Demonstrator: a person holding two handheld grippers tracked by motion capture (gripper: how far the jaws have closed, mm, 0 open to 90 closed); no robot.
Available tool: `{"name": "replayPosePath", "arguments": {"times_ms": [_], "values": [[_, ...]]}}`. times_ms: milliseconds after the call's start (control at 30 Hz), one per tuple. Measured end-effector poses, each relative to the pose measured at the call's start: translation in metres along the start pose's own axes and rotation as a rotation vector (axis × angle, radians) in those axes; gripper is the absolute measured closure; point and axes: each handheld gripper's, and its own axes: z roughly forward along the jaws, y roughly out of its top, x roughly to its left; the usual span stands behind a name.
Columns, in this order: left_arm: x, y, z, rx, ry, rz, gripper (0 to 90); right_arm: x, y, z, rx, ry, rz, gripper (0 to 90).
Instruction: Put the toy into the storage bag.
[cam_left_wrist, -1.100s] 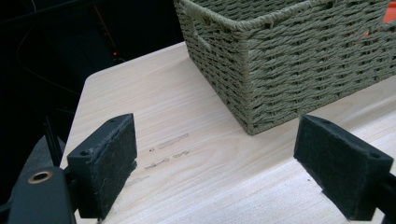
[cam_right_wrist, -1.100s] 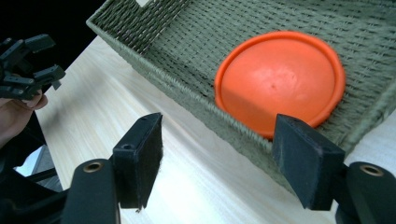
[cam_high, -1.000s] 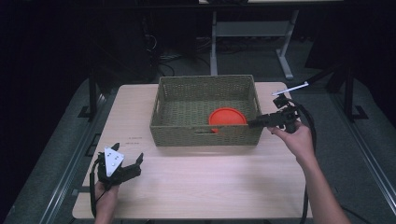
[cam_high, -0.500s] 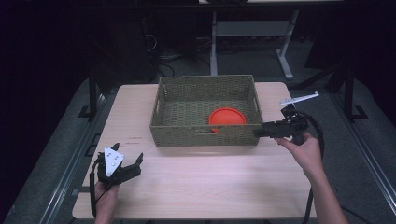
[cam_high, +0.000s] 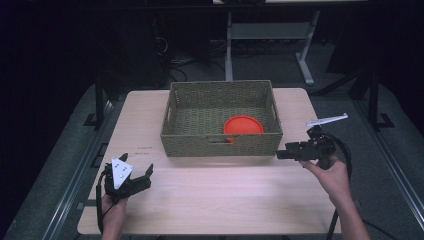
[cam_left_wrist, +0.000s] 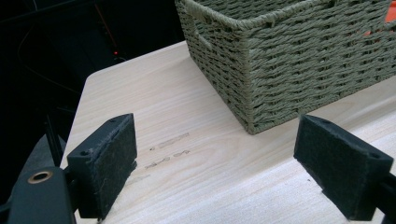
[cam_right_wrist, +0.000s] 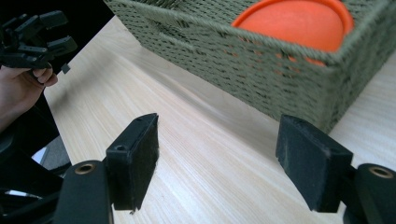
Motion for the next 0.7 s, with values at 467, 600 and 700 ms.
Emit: {"name": "replayPosePath", "arguments": {"times_ms": [467,600,700], "values": [[0.002,-0.001,0.000,0.003,-0.004,-0.018,12.7,-0.014,-0.033,0.000,0.022,-0.004,0.042,29.3],[0.001,-0.001,0.000,0.003,-0.002,-0.016,12.7,-0.018,-0.043,0.003,0.030,0.002,0.049,29.1],[0.001,-0.001,0.000,0.003,-0.002,-0.017,12.7,-0.018,-0.047,0.004,0.039,-0.003,0.048,27.9]]}}
